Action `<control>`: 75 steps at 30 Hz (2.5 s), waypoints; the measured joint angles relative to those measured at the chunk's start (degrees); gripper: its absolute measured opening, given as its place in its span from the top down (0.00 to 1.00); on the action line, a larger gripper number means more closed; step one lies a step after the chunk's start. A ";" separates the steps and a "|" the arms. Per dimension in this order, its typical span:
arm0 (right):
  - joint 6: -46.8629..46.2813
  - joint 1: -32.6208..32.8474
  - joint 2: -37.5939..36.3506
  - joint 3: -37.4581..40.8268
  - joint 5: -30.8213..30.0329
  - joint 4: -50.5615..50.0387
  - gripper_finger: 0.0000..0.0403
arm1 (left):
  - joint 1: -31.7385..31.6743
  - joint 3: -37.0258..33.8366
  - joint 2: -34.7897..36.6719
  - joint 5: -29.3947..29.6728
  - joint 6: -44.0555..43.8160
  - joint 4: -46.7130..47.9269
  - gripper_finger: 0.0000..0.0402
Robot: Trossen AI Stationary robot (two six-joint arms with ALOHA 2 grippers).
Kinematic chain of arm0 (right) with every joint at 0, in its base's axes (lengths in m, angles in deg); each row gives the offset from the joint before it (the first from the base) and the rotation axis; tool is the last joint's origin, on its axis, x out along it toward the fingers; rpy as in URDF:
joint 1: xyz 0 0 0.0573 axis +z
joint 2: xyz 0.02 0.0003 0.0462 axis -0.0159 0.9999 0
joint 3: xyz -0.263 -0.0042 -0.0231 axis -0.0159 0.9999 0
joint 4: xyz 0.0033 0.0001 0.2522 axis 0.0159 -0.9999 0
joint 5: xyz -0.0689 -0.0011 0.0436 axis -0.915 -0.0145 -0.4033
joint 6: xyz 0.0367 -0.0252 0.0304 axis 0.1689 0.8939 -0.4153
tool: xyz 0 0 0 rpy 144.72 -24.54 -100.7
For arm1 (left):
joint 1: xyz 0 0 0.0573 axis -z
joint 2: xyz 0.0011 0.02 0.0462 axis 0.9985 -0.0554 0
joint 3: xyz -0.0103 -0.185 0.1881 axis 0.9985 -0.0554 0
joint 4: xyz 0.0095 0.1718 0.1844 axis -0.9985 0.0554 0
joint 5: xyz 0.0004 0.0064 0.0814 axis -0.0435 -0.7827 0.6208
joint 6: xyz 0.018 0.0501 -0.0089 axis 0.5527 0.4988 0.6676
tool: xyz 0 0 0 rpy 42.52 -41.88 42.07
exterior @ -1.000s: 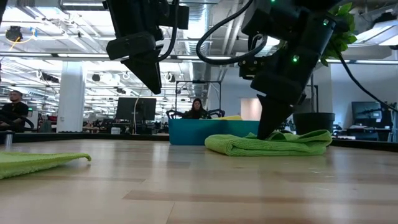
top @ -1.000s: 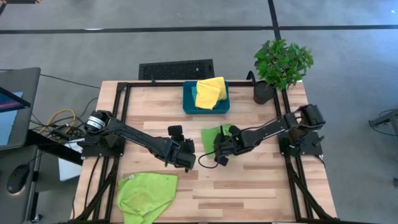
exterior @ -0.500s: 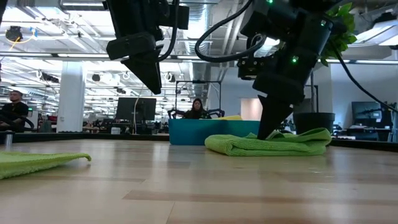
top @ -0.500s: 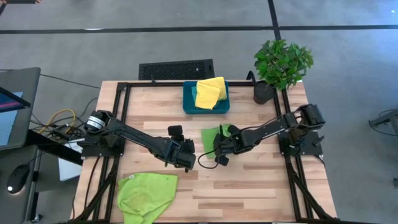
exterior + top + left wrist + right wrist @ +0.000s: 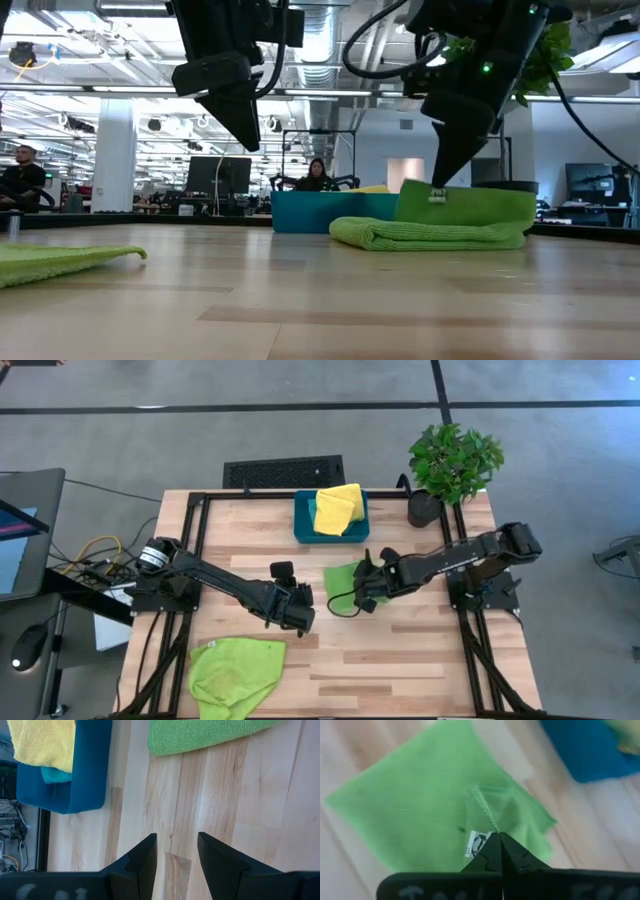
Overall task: Fold microfiber towels
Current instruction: Fold the green microfiber cloth, then put the folded green microfiber cloth into the blue bin
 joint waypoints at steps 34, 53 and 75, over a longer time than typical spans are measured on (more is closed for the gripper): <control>-13.26 -2.36 2.93 0.02 -3.81 -12.98 0.89 | -0.11 0.02 0.04 -0.13 -0.44 -0.27 0.66; -14.77 -4.27 1.19 0.00 -0.80 -13.79 0.57 | -0.53 0.00 0.04 -2.92 -3.05 -0.63 0.66; -8.47 5.88 -14.32 0.00 -1.09 -8.56 0.52 | -2.65 -14.67 0.02 -14.74 29.44 -50.36 0.66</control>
